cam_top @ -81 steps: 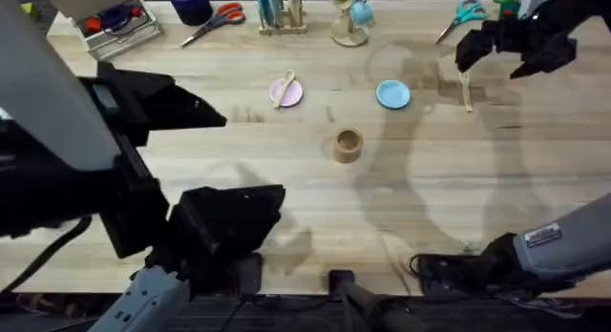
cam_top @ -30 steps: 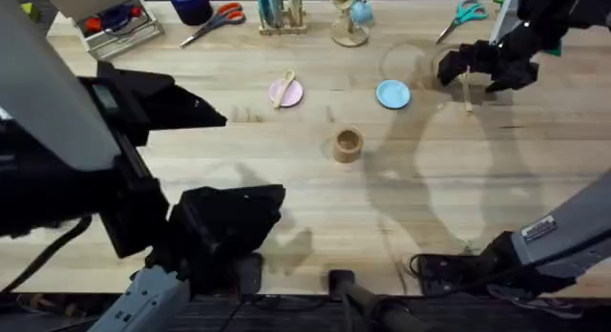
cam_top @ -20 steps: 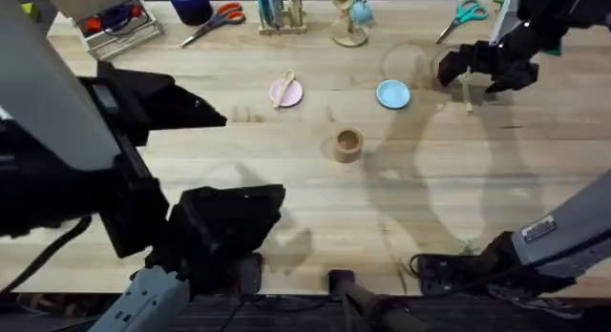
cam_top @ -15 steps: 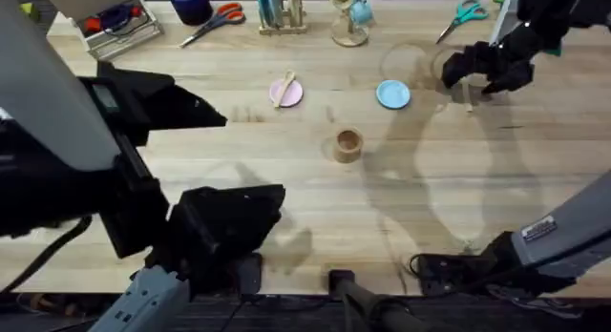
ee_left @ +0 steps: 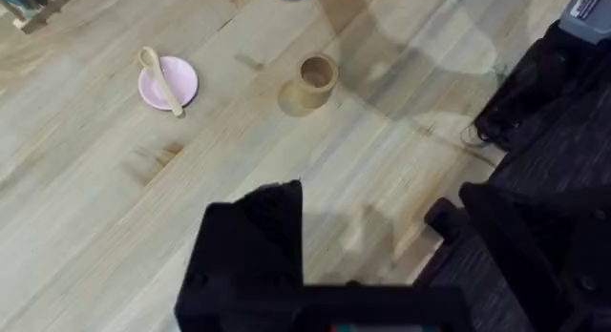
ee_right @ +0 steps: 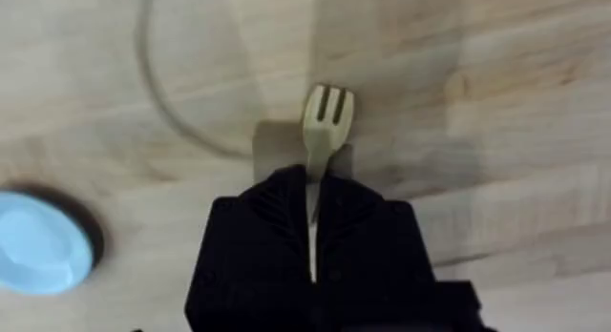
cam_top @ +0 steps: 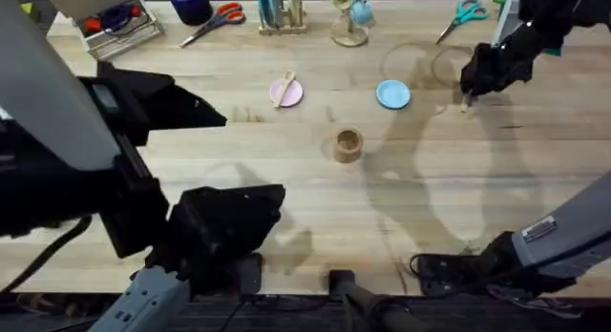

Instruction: Pick up a utensil and set it on the pink plate, then put the other utensil in the container.

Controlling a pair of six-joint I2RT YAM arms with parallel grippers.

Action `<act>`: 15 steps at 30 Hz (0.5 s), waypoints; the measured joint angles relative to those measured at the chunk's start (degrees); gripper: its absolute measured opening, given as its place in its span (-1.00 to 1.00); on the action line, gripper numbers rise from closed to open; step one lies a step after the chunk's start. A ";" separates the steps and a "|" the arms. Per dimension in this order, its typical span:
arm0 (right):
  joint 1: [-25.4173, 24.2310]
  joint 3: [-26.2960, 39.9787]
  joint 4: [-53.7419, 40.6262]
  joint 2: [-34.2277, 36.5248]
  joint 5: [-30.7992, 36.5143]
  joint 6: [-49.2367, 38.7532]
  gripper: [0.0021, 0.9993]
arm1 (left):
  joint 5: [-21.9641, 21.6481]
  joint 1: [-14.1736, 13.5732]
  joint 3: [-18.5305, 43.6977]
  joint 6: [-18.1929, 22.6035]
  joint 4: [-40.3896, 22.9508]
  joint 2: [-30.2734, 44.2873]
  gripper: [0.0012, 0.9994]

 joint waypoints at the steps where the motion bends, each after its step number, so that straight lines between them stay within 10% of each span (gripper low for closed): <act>1: 0.00 0.03 -0.90 -0.15 -0.12 -0.20 -0.95 | 0.00 0.00 0.00 0.00 0.00 0.00 0.99; 15: 0.11 2.97 -6.28 -13.92 -0.46 -3.94 -0.95 | -0.01 0.00 0.00 0.00 -0.04 0.00 0.99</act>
